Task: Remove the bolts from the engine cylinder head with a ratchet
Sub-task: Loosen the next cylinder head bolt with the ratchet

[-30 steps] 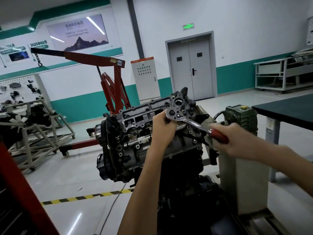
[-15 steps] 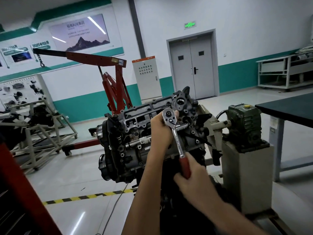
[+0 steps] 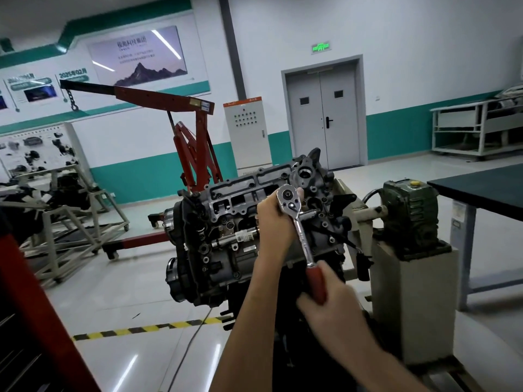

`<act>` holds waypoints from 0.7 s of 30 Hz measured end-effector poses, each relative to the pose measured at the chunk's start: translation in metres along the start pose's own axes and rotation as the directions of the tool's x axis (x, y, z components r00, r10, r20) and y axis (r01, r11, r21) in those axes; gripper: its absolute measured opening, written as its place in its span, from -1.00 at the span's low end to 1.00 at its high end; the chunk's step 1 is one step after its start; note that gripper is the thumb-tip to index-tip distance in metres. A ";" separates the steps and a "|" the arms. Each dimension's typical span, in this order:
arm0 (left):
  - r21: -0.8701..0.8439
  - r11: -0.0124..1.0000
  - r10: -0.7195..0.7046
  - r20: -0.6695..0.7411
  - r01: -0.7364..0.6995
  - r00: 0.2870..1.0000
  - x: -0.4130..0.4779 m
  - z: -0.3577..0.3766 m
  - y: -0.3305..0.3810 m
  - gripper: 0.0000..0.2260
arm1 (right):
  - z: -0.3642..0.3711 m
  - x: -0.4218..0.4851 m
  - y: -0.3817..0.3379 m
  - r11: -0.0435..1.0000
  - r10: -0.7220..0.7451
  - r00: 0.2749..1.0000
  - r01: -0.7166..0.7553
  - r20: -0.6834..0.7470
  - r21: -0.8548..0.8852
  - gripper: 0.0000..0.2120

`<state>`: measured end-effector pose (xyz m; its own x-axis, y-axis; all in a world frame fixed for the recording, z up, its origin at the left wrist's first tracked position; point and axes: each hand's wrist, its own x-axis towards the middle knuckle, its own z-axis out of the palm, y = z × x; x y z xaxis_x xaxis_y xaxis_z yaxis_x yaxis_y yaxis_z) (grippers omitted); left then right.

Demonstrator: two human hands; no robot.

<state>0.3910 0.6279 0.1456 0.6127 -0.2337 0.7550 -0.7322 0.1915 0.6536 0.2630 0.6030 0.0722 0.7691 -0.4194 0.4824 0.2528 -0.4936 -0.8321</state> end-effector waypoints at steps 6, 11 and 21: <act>0.064 0.998 0.002 0.053 -0.005 0.999 0.005 -0.007 0.000 -0.54 | -0.005 0.005 -0.002 1.000 0.003 0.995 -0.001 0.097 -0.017 -0.70; 0.084 0.996 -0.024 0.132 0.013 0.991 0.012 -0.008 -0.002 -0.64 | -0.104 0.052 -0.011 0.889 -0.059 0.927 0.218 0.370 -0.404 -0.71; -0.003 1.000 0.005 -0.021 -0.005 1.000 0.003 0.007 -0.007 -0.55 | 0.016 -0.003 -0.005 0.992 0.050 0.996 -0.040 -0.076 0.123 -0.75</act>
<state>0.3953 0.6192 0.1428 0.6151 -0.2123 0.7593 -0.7346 0.1954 0.6497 0.2682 0.6191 0.0707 0.7337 -0.5001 0.4599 0.2920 -0.3791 -0.8781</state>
